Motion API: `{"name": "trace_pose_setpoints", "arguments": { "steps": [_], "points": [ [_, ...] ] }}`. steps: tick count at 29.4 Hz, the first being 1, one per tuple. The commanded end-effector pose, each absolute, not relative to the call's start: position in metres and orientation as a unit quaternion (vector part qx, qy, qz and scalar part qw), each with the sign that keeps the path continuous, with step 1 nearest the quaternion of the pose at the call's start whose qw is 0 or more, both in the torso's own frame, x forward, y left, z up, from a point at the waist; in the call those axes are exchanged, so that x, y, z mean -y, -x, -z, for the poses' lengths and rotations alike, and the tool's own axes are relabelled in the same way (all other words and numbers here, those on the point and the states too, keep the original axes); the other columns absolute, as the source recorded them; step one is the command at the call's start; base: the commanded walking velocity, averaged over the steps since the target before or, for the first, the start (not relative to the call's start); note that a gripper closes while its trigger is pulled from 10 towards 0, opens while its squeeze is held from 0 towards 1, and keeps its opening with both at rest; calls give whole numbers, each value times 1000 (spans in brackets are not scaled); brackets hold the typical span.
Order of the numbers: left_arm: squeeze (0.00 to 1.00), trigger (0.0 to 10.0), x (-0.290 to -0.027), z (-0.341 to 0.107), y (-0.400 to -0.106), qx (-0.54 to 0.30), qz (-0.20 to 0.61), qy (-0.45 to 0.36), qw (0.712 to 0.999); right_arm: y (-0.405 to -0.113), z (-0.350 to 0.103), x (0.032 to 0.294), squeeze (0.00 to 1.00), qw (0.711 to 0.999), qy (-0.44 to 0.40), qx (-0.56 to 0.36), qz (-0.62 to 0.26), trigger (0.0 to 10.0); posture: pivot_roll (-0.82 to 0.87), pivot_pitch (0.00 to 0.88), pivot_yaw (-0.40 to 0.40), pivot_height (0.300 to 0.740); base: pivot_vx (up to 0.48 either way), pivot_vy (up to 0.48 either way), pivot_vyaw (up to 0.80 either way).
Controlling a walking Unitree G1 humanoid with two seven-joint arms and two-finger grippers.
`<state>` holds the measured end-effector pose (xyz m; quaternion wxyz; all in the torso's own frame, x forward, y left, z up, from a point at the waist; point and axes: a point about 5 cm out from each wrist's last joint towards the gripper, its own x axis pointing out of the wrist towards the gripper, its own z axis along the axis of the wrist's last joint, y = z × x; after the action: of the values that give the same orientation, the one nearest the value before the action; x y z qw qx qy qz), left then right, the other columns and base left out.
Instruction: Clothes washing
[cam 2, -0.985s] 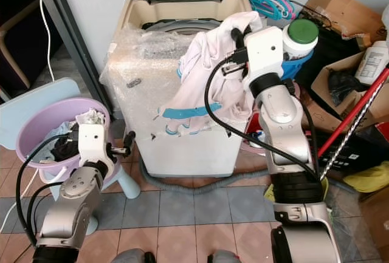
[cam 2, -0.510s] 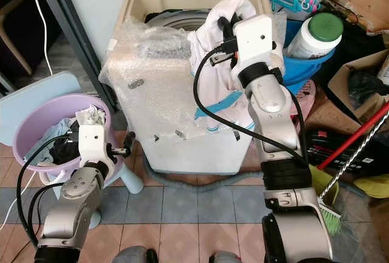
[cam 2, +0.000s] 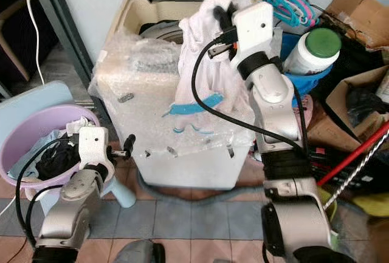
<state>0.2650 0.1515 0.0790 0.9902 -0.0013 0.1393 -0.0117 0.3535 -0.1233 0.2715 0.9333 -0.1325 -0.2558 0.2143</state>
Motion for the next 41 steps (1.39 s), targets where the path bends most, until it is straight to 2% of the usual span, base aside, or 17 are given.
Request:
{"name": "trace_pose_setpoints", "arguments": {
  "steps": [1, 13, 19, 23, 26, 33, 38, 41],
  "points": [
    [0, 10000, -146, -80, -266, -139, 21, 6, 990, -355, -282, 135, 0, 930, 141, 271, -207, 10000, -48, 44, 45, 740, 469, 0, 0],
    [0, 10000, -147, -79, -267, -143, 16, 3, 990, -357, -286, 133, 0, 919, 158, 280, -230, 10000, -43, 40, 43, 740, 450, 0, 0],
    [0, 10000, -149, -79, -266, -145, 1, 10, 989, -361, -285, 138, 0, 929, 144, 277, -197, 10000, -41, 40, 42, 740, 342, 330, 0],
    [0, 10000, -148, -80, -267, -140, -2, 5, 990, -362, -277, 144, 0, 939, 130, 255, -191, 10000, -41, 41, 45, 740, 0, 0, 0],
    [0, 10000, -147, -78, -268, -149, -2, 6, 989, -358, -264, 145, 0, 934, 156, 239, -216, 10000, -37, 41, 54, 740, 0, 0, 0],
    [0, 10000, -150, -82, -270, -150, -1, -11, 989, -355, -248, 141, 0, 927, 182, 216, -249, 10000, -17, 73, 53, 740, 0, 0, 800],
    [0, 10000, -154, -83, -263, -142, 1, -9, 990, -359, -255, 142, 0, 940, 149, 224, -212, 10000, -11, 82, 35, 740, 0, 0, 800],
    [0, 10000, -157, -78, -257, -151, -9, 0, 989, -363, -261, 144, 0, 956, 97, 224, -161, 10000, -6, 79, 26, 740, 0, 0, 296]
  ]
}}
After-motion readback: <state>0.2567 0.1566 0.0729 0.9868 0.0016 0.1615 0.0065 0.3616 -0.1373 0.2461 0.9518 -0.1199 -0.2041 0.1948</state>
